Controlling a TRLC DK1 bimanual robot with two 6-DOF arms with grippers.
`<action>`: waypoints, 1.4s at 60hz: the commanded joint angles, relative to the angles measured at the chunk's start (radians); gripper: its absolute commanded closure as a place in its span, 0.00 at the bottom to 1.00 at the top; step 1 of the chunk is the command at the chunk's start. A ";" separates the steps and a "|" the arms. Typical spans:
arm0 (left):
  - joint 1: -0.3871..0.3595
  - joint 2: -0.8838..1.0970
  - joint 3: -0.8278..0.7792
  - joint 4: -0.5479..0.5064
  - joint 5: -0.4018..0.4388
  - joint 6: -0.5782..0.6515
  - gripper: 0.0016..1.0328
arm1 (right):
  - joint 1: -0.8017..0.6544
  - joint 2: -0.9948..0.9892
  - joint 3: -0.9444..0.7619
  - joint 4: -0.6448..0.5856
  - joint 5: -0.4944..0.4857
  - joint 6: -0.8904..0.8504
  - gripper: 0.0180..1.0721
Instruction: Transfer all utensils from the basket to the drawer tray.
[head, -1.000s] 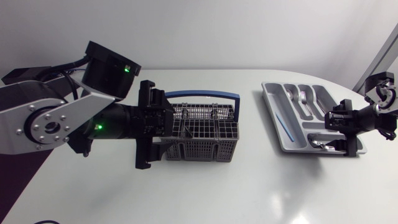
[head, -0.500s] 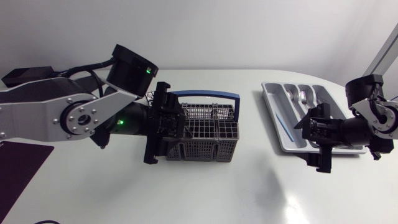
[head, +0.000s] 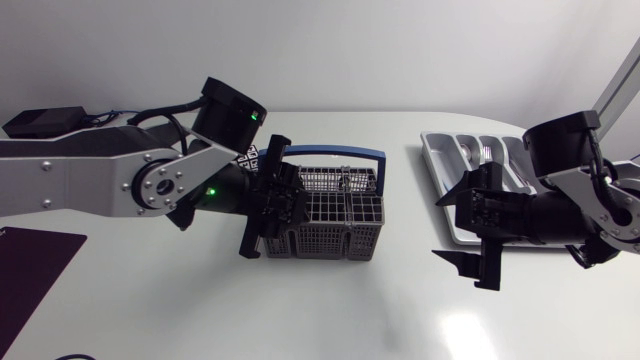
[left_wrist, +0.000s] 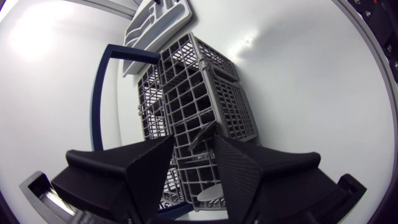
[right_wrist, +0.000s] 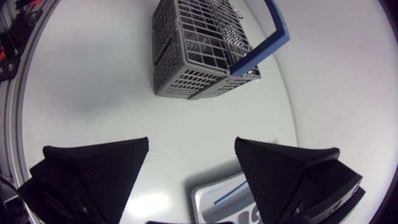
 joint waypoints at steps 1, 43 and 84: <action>0.011 0.029 0.031 0.020 0.018 0.045 0.72 | 0.030 -0.009 -0.031 -0.015 0.009 0.050 0.05; 0.016 0.000 0.056 -0.014 0.055 0.132 0.96 | 0.157 -0.037 -0.066 -0.017 0.049 0.134 0.05; 0.005 -0.135 0.211 -0.258 0.057 0.114 0.96 | 0.257 -0.170 -0.075 -0.044 0.075 0.212 0.05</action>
